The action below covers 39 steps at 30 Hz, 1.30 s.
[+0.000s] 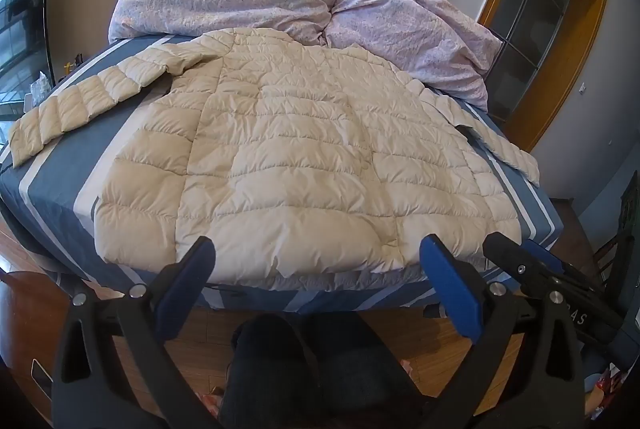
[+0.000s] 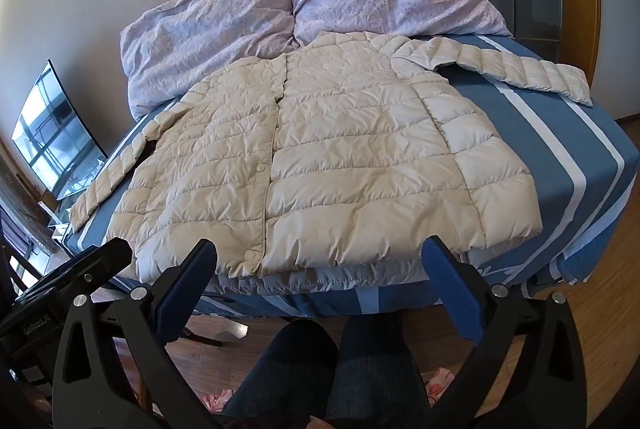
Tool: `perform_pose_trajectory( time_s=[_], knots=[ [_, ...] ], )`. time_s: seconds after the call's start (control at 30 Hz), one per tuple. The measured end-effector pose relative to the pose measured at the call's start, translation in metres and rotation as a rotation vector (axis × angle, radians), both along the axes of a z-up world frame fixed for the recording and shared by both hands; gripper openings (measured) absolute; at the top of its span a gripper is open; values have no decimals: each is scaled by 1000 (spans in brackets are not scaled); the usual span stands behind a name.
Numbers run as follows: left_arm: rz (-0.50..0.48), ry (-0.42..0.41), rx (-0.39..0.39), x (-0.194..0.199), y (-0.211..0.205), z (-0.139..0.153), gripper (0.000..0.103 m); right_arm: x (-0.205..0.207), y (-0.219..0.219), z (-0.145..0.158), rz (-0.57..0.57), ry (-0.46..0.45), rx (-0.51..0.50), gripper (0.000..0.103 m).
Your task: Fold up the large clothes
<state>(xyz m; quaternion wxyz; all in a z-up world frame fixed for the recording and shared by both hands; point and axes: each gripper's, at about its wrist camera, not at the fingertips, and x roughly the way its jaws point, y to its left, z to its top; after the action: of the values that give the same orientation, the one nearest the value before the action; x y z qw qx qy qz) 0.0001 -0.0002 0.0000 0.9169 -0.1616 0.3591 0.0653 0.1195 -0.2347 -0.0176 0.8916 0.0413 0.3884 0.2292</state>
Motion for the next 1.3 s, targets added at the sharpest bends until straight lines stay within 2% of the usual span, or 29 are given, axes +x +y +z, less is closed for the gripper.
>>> perform_pose_trajectory(
  time_s=[1.07, 1.3],
  knots=[
    [1, 1, 2, 0, 0, 0, 101, 0, -4, 0, -2, 6, 16, 102],
    [0, 16, 11, 14, 4, 2, 101, 21, -2, 0, -15, -6, 28, 102]
  ],
)
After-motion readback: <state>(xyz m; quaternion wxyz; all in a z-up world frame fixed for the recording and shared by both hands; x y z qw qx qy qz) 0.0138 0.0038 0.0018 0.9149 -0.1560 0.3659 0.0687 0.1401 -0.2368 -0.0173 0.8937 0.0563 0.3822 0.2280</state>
